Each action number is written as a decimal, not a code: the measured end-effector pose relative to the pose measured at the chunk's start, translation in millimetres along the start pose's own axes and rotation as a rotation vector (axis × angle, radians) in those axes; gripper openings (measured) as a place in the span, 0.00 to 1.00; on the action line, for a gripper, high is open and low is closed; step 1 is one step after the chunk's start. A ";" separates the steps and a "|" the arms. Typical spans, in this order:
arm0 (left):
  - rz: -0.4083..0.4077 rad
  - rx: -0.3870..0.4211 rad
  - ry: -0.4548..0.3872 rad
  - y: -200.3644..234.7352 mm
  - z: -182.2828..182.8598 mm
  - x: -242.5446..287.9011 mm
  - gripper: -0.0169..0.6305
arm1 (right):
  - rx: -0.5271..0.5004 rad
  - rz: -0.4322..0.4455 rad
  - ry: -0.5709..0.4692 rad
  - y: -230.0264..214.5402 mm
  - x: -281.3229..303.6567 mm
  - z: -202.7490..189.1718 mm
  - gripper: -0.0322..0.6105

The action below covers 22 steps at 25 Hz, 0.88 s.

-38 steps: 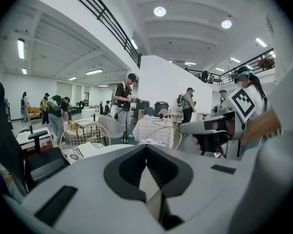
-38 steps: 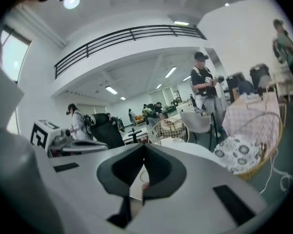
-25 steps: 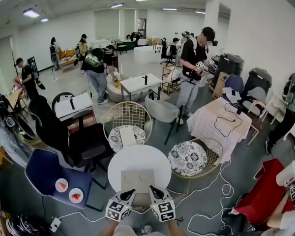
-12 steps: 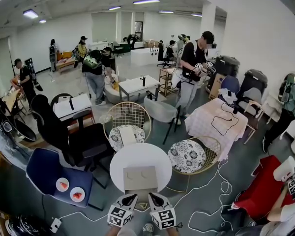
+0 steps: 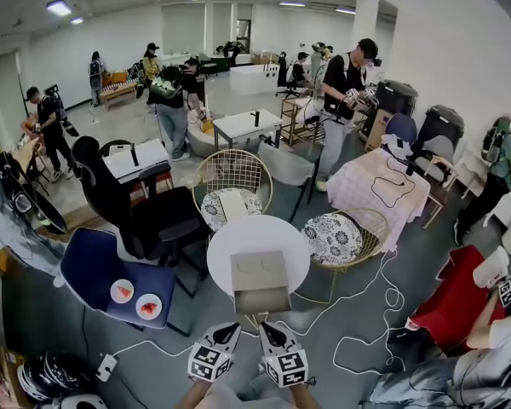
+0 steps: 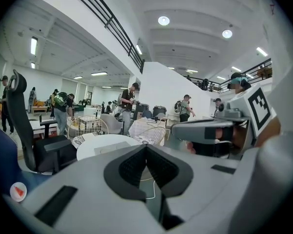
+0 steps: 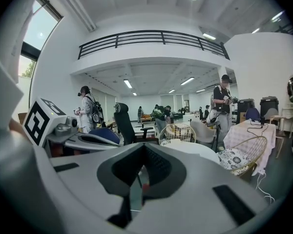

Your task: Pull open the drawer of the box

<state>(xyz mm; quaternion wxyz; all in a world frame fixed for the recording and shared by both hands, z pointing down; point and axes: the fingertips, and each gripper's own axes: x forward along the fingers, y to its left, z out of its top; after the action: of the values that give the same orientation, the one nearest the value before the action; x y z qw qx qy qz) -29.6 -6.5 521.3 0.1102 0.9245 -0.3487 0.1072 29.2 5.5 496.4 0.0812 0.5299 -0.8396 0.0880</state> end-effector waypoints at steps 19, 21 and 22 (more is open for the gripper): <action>-0.006 -0.009 -0.019 -57.2 -34.2 -76.7 0.05 | 0.008 -0.033 0.021 57.9 -74.7 -28.7 0.07; -0.006 -0.010 -0.020 -60.2 -34.8 -79.1 0.04 | 0.009 -0.034 0.021 60.2 -78.5 -29.2 0.07; -0.005 -0.010 -0.020 -61.2 -34.6 -79.5 0.04 | 0.008 -0.034 0.022 60.7 -79.9 -29.5 0.07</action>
<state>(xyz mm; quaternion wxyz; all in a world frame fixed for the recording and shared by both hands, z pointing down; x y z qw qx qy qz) -51.3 97.4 524.5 0.1116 0.9260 -0.3478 0.0958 9.6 108.1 503.0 0.0901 0.5433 -0.8292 0.0957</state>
